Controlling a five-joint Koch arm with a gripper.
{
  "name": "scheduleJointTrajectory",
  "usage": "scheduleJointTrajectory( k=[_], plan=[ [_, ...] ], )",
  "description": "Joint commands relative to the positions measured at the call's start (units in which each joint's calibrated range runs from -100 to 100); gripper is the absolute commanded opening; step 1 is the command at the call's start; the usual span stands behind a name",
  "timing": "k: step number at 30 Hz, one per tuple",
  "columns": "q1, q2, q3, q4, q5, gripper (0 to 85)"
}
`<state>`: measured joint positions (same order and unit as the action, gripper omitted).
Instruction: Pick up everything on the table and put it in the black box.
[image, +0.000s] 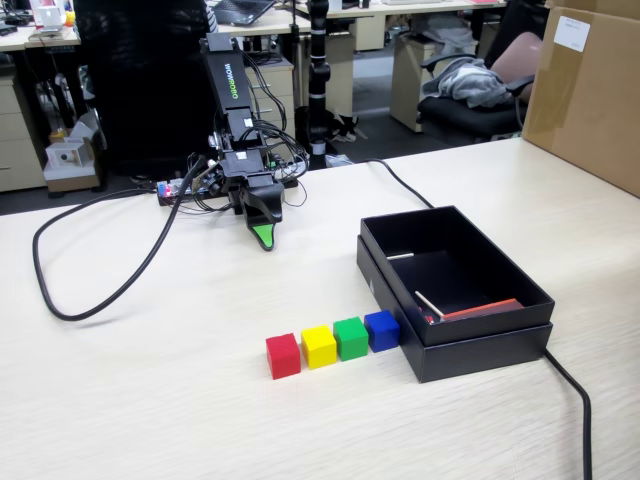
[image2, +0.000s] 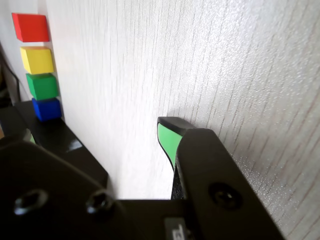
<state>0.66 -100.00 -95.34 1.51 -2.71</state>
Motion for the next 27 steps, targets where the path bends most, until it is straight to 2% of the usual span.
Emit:
scheduleJointTrajectory(
  k=[1, 24, 27],
  plan=[
    [0.0, 0.0, -1.57, -1.55, -0.59, 49.3],
    [0.0, 0.0, -1.21, -1.47, -0.63, 47.6],
    [-0.44, 2.52, 1.51, -2.33, 0.34, 47.6]
  ],
)
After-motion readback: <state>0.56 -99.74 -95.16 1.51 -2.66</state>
